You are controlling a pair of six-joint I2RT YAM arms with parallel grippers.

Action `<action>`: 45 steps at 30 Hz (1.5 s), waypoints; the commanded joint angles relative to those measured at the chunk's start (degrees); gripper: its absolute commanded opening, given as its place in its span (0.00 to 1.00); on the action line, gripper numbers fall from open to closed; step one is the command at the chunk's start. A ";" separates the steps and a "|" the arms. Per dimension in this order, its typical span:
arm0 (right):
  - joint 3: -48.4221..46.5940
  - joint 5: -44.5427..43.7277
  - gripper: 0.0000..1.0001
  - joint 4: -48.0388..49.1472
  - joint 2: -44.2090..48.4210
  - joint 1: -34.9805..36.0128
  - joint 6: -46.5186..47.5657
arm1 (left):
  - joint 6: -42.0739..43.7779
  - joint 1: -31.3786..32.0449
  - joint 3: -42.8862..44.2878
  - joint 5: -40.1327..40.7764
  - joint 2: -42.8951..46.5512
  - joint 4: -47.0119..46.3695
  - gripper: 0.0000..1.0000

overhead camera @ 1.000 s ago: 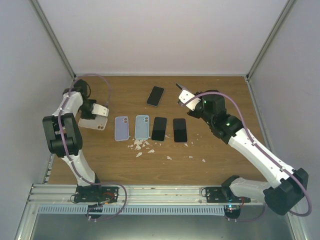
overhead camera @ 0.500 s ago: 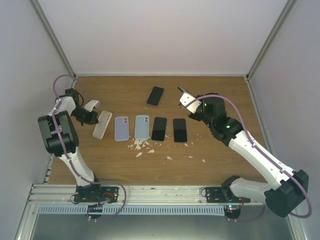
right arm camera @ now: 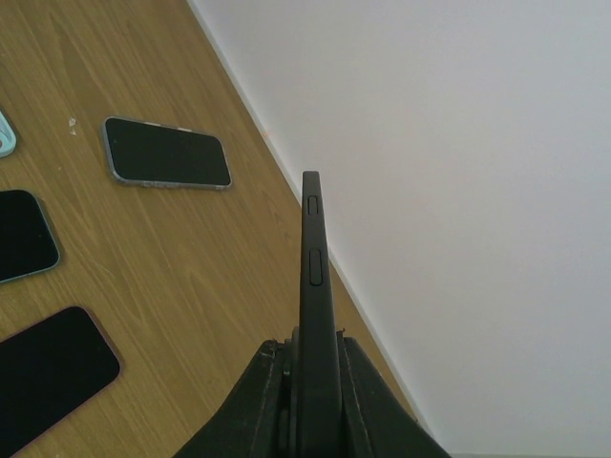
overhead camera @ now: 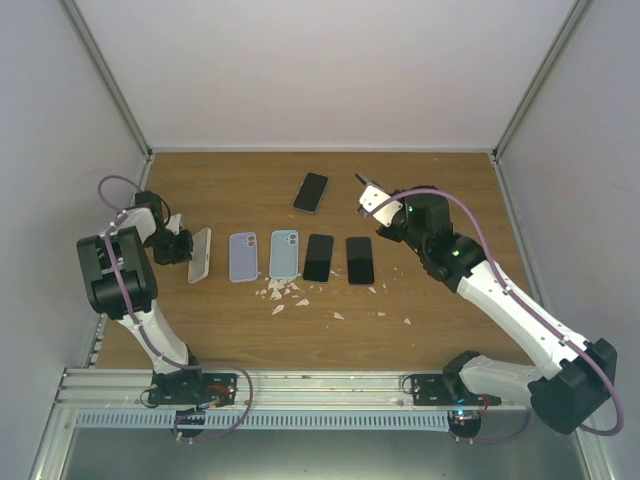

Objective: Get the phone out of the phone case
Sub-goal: Adjust the phone case at the center of the board, then place the phone at the center of the board.

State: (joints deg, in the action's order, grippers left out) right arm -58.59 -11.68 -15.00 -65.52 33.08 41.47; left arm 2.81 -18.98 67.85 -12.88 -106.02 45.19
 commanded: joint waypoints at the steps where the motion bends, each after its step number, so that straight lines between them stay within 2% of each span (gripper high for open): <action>1: -2.41 -0.53 0.00 4.22 0.47 -0.63 -0.71 | -5.43 0.27 -2.70 3.29 1.42 -1.52 0.00; 5: -2.23 -0.55 0.00 4.07 0.60 -0.58 -0.60 | -3.59 0.95 -2.10 7.43 3.64 -2.58 0.00; 9: -2.51 -0.37 0.00 4.61 0.18 -0.60 -0.89 | -3.60 1.20 -1.17 6.80 5.27 -1.11 0.00; 15: -3.19 0.49 0.01 4.10 0.04 -0.65 -0.79 | -1.10 2.05 -0.44 4.30 6.07 -0.57 0.24; 18: -3.85 1.83 0.01 3.11 -0.05 -0.57 -0.27 | 0.83 2.27 1.28 1.77 5.99 0.68 0.37; 20: -4.60 4.32 0.01 2.08 0.22 -0.62 0.97 | 3.89 2.55 3.97 -2.75 7.35 1.52 0.47; 21: -4.73 5.90 0.01 1.83 0.43 -0.57 2.03 | 5.74 2.92 5.60 -5.82 8.68 1.54 0.54; 23: -5.47 9.90 0.01 0.48 0.68 -0.65 3.91 | 9.35 4.19 9.58 -12.62 11.72 1.64 0.82; 25: -6.85 14.41 0.00 -1.40 1.38 -0.58 5.00 | 13.31 6.14 13.66 -20.07 14.61 2.22 0.98; 29: -11.54 24.59 0.00 -6.45 3.00 -0.63 3.74 | 19.67 10.94 19.91 -35.58 18.66 4.45 0.99; 32: -16.58 32.30 0.01 -11.56 2.88 -0.62 0.50 | 22.97 14.90 22.01 -43.91 21.58 5.15 0.99; 35: -20.73 39.98 0.01 -16.04 2.66 -0.58 -3.15 | 26.75 19.25 21.51 -49.56 25.39 4.81 0.99; 38: -22.92 45.00 0.01 -16.42 3.11 -0.65 -8.46 | 28.77 22.10 17.60 -57.36 30.57 1.11 0.99; 41: -24.53 49.42 0.00 -15.16 3.46 -0.62 -15.10 | 22.65 23.99 10.15 -64.48 37.61 -11.14 0.99; 43: -25.69 52.88 0.00 -14.48 3.55 -0.65 -18.57 | 15.50 26.04 6.17 -64.60 41.73 -21.14 0.99; 45: -26.34 56.72 0.00 -13.61 3.80 -0.72 -21.46 | 9.74 29.04 4.24 -63.83 44.24 -27.37 0.99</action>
State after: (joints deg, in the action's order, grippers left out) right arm -81.89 34.39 -31.73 -62.94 32.93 29.30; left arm 23.20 5.91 75.66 -70.76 -66.81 36.73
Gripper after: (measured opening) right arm 0.103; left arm 0.990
